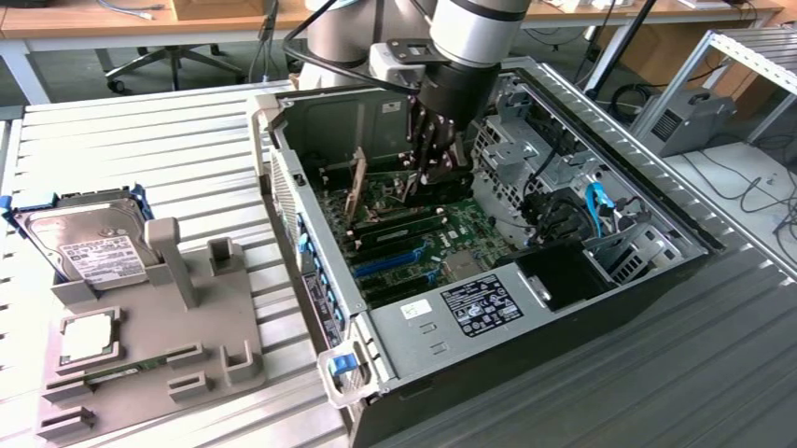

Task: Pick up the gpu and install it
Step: 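Insert the gpu into the slot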

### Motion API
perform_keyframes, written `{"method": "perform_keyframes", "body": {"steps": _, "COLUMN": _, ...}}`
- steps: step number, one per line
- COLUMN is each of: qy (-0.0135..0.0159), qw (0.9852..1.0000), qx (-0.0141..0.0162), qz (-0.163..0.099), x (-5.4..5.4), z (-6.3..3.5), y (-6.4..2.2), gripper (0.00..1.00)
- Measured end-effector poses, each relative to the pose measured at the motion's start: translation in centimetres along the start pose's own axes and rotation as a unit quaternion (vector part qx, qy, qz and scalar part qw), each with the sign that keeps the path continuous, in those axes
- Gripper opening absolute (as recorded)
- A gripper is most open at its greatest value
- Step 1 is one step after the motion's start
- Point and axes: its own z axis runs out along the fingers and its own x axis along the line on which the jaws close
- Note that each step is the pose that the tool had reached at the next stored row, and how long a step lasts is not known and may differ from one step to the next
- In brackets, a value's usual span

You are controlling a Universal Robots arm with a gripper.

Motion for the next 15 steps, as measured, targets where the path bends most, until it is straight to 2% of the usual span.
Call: {"method": "perform_keyframes", "body": {"steps": 15, "qy": -0.0001, "qw": 1.0, "qx": 0.0, "qz": 0.0, "x": 0.65, "z": 0.17, "y": -0.02, "gripper": 0.26}}
